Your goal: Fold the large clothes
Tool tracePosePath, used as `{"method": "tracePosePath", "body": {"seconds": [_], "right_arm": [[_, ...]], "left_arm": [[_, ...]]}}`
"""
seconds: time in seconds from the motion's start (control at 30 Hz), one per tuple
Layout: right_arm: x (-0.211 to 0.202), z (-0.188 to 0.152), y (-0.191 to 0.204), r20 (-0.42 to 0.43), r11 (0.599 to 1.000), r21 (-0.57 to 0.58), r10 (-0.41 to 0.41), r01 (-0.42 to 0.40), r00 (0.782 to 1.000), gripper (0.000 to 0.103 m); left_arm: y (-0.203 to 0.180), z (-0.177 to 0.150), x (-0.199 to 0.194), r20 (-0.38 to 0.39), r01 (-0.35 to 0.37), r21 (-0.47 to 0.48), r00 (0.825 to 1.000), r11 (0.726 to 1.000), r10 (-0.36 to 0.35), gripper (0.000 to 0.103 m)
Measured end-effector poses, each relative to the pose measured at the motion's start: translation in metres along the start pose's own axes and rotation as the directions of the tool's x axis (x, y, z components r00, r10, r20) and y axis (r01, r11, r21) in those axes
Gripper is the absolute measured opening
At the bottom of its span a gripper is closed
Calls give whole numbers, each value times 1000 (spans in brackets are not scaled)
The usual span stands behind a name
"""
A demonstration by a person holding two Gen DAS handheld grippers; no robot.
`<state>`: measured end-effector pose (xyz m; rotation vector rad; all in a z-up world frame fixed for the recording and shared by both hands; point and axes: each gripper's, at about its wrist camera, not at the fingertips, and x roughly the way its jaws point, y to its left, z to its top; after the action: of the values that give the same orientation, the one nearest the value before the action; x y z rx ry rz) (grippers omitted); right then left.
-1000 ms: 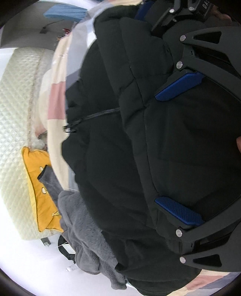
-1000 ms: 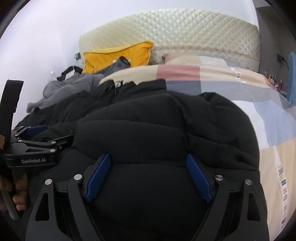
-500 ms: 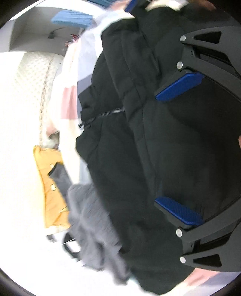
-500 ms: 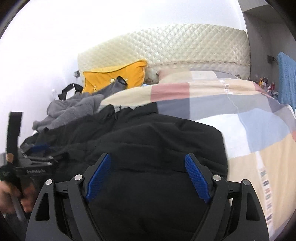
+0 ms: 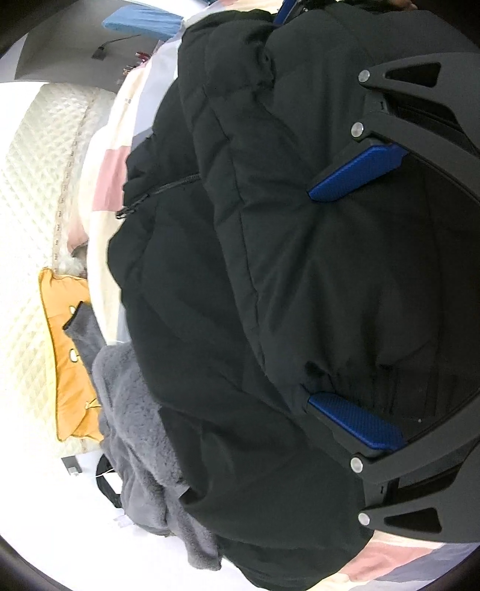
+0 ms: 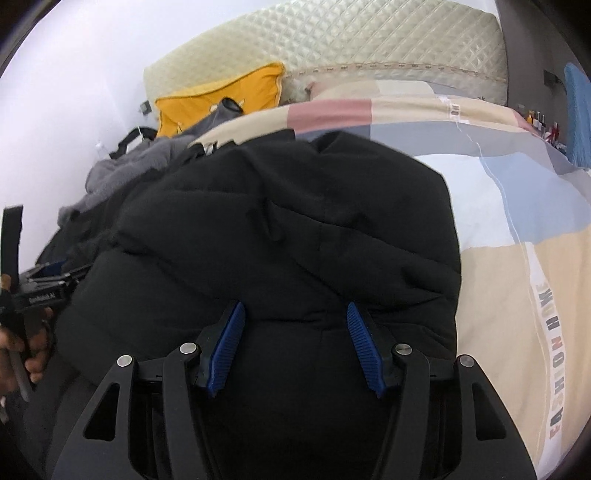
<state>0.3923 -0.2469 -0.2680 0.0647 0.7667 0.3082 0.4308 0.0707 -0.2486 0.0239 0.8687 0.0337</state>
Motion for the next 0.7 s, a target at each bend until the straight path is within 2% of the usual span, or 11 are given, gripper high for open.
{"method": "tracePosePath", "body": {"seconds": [0.13,0.23,0.3,0.37,0.47,0.57,0.7], "right_arm": [[-2,-3,2,-18,1000,2,-24,24,1000,56],[-20,-4,2,14,1000,13,-4,4,1000,56],[-36,-3,3,37,1000,-2,-1,2,999,56],[-56,-2,1,65,1000,-4,8,-7,998,56],[-82,0,-6,101,1000,21,21,-23,995,57],[-101,-1,-14,118,1000,27,0,-3,993,57],[-110,-4,-33,111,997,60,-45,39,993,57]], "left_arm": [[-1,-1,-7,1,-4,5,1000,1000,4,103],[1,-5,-26,11,-13,-5,1000,1000,13,103],[5,-10,-48,29,-9,-25,1000,1000,9,102],[10,-19,-78,47,29,-62,999,998,-26,102],[5,-33,-120,92,38,-43,995,998,-34,102],[-5,-49,-167,146,35,-14,989,999,-32,102],[-6,-74,-218,224,92,-36,971,995,-82,103]]}}
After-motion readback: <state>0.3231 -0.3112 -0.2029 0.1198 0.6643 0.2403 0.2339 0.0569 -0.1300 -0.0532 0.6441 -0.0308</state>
